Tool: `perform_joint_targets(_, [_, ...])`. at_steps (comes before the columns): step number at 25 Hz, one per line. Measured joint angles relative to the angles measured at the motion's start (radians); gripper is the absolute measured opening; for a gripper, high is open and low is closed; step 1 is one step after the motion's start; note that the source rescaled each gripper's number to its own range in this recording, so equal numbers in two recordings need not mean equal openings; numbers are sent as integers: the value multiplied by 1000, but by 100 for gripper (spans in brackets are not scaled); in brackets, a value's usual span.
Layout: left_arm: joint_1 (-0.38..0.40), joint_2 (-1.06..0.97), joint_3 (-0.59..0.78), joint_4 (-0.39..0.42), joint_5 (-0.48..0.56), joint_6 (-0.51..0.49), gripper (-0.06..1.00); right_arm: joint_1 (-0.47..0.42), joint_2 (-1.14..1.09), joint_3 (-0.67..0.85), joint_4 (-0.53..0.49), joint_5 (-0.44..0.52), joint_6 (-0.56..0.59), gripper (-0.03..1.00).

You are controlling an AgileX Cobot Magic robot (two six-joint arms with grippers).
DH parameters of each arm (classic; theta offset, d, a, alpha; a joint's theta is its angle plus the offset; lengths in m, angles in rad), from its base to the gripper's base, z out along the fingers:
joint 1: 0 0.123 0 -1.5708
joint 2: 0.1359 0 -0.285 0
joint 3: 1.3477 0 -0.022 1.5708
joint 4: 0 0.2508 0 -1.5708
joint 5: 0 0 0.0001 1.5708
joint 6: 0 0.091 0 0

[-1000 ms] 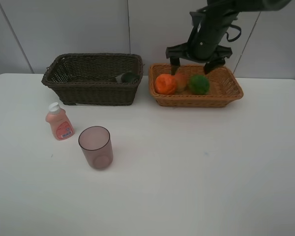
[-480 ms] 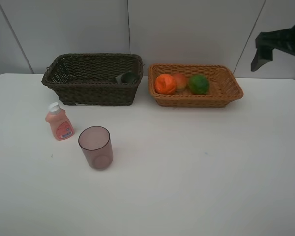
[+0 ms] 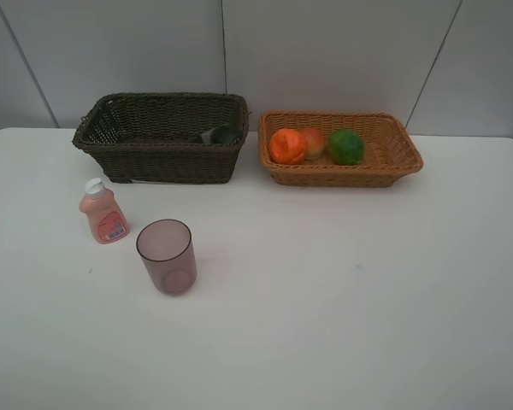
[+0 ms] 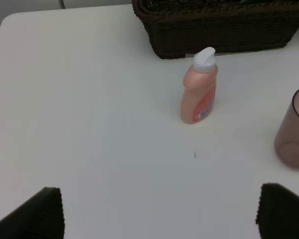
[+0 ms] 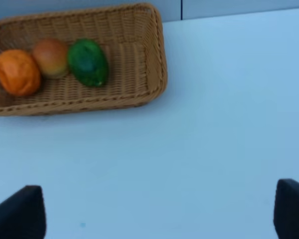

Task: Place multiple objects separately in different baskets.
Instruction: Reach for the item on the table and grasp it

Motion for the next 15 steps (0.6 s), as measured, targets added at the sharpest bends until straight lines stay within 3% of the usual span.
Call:
perform_joint_targets(6, [0,0,0,0,0,0,100,0,-286,62,103,79,-153,98])
perform_joint_targets(15, [0,0,0,0,0,0,100,0,-548,212,125,92,-172,98])
